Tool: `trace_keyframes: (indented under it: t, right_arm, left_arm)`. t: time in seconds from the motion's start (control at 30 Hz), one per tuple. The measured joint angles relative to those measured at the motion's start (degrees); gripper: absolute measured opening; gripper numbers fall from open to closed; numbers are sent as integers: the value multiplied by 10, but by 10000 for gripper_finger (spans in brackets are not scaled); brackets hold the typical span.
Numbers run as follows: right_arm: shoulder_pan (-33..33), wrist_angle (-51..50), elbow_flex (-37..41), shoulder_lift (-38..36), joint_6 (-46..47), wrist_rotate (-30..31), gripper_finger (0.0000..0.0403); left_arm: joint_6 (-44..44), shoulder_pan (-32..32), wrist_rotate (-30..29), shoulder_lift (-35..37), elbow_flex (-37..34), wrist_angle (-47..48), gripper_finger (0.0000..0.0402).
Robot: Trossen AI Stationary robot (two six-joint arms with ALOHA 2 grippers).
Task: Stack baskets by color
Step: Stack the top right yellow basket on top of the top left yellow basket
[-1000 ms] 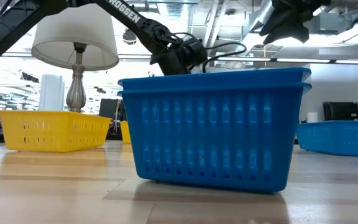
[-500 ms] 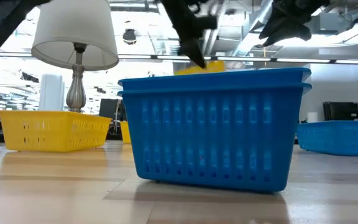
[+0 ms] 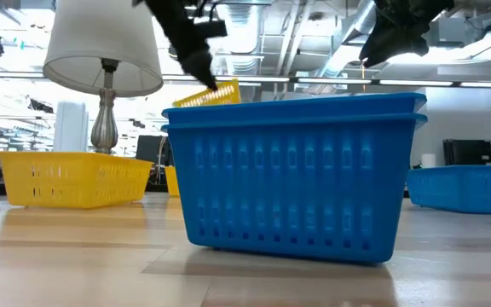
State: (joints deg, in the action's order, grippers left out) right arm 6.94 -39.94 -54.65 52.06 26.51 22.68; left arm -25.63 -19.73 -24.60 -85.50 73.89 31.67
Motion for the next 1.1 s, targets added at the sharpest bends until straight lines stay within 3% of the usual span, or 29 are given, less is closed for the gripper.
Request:
trace_keyframes:
  t: [0.2, 0.63, 1.1]
  right_arm:
    - [0, 0, 0, 0, 3, 0, 157]
    - [-2, 0, 0, 0, 11, 0, 157]
    - [0, 0, 0, 0, 10, -1, 157]
  left_arm:
    - [-19, 18, -27, -29, -67, -56, 0]
    - [39, 5, 6, -126, -67, -28, 0]
    - [36, 5, 53, -127, -34, 23, 0]
